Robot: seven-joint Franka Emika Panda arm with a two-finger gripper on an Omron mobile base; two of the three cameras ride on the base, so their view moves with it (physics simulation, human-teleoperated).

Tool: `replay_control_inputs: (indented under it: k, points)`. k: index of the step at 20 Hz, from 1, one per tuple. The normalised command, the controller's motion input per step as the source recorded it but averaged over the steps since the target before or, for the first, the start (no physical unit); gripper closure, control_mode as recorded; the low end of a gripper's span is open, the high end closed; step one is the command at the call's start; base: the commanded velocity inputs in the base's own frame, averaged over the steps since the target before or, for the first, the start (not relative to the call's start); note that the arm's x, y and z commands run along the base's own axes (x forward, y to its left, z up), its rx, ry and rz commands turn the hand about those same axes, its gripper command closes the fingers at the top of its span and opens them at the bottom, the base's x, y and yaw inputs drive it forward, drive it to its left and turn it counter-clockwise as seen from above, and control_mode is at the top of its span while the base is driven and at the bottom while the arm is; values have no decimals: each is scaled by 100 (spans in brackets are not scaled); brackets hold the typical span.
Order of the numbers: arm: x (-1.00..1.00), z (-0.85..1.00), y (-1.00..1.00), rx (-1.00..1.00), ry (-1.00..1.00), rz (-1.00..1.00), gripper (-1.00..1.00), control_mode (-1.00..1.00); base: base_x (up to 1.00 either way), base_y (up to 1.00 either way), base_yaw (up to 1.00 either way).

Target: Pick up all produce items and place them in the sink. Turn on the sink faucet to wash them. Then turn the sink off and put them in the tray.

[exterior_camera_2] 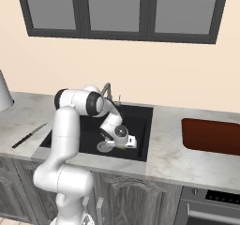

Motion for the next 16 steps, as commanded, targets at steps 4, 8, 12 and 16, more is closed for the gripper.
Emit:
replay_control_inputs:
  k: [4,8,12,16]
  points:
    - [-22,6,-1,0,-1,0,100,-100,0,0,0]
    - [-39,21,-4,0,-9,-1,100,-100,0,0,0]
    - [-36,38,-20,0,-15,0,100,-100,0,0,0]
    - [-34,51,-30,0,-15,0,100,-100,0,0,0]
